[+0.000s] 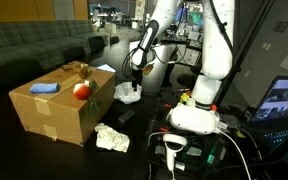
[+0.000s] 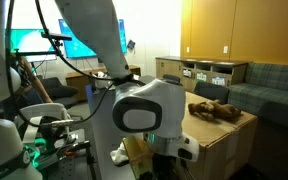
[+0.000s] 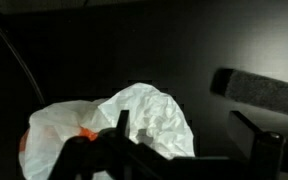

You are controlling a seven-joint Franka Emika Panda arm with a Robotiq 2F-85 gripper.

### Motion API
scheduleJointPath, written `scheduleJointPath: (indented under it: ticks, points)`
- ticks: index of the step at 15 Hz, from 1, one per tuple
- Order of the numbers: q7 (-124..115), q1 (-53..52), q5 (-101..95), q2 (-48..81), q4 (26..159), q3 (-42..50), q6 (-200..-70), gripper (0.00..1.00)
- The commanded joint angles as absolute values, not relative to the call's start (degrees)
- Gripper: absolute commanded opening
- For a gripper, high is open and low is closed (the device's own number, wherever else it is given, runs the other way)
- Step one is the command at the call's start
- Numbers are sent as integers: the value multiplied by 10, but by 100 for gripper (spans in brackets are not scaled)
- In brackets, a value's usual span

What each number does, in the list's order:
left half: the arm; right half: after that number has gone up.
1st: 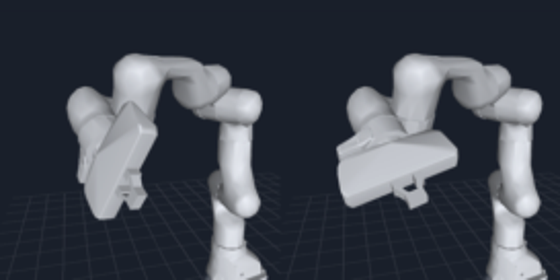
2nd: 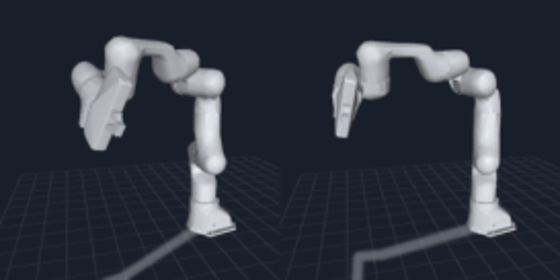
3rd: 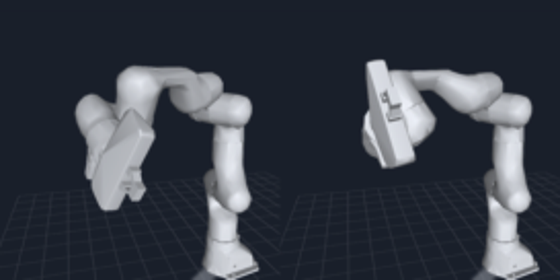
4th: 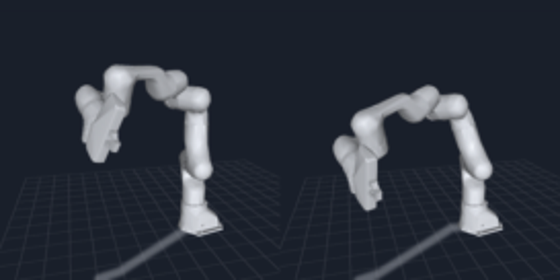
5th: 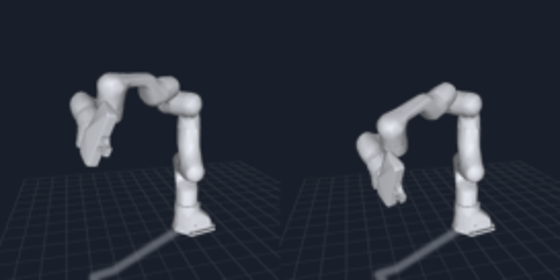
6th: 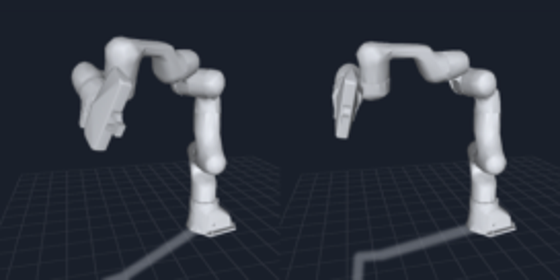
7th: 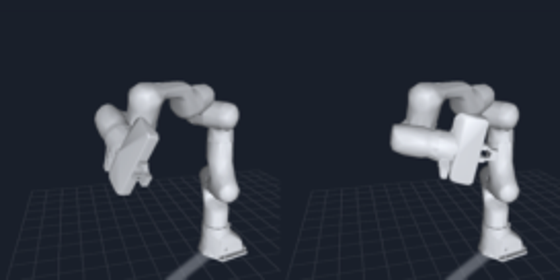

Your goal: Put the objects on the box onto the table and the objects on the table on to the box

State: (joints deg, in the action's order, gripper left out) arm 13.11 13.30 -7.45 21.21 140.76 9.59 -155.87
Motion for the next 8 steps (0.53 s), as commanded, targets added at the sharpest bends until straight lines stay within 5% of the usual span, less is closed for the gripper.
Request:
scheduleJointPath:
  ticks: [1,8]
  points:
    - [156,179,-35,260,1375,82,-1635,100]
    - [211,298,-7,370,1257,1,-1724,100]
